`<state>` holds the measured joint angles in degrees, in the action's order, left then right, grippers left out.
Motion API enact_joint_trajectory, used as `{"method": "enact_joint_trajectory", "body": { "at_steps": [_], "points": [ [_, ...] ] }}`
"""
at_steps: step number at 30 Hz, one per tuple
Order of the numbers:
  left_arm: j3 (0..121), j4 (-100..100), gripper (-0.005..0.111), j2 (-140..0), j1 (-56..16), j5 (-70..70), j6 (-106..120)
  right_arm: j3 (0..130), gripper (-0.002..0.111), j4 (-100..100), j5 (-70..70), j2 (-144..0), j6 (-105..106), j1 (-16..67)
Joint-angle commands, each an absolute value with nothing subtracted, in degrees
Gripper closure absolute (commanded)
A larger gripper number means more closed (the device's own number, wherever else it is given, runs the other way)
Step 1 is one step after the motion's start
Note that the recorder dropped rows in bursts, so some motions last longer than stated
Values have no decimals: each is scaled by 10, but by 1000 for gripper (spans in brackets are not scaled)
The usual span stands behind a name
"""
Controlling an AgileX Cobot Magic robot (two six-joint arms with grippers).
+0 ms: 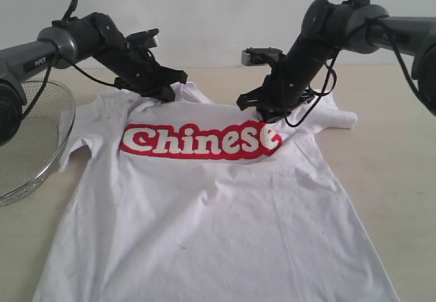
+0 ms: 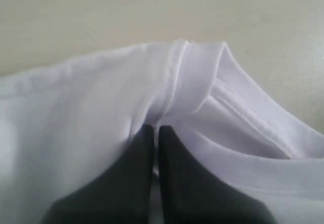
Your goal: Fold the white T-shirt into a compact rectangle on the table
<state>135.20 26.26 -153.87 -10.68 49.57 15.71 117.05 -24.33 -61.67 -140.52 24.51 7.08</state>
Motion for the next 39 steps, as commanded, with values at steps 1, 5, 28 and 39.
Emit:
{"method": "enact_joint_trajectory", "body": {
  "at_steps": [1,5,28,39],
  "points": [
    [1351,246,102,-1543,-104,516,154,1172,109,-224,-625,-1406,242,84],
    [1351,246,102,-1543,-104,520,155,1172,109,-207,-612,-1420,230,85],
    [1374,246,102,-1535,-104,523,158,1172,109,-56,-440,-1453,116,85],
    [1374,250,102,-1535,-104,521,158,1172,109,0,-415,-1453,44,50]
  ]
}}
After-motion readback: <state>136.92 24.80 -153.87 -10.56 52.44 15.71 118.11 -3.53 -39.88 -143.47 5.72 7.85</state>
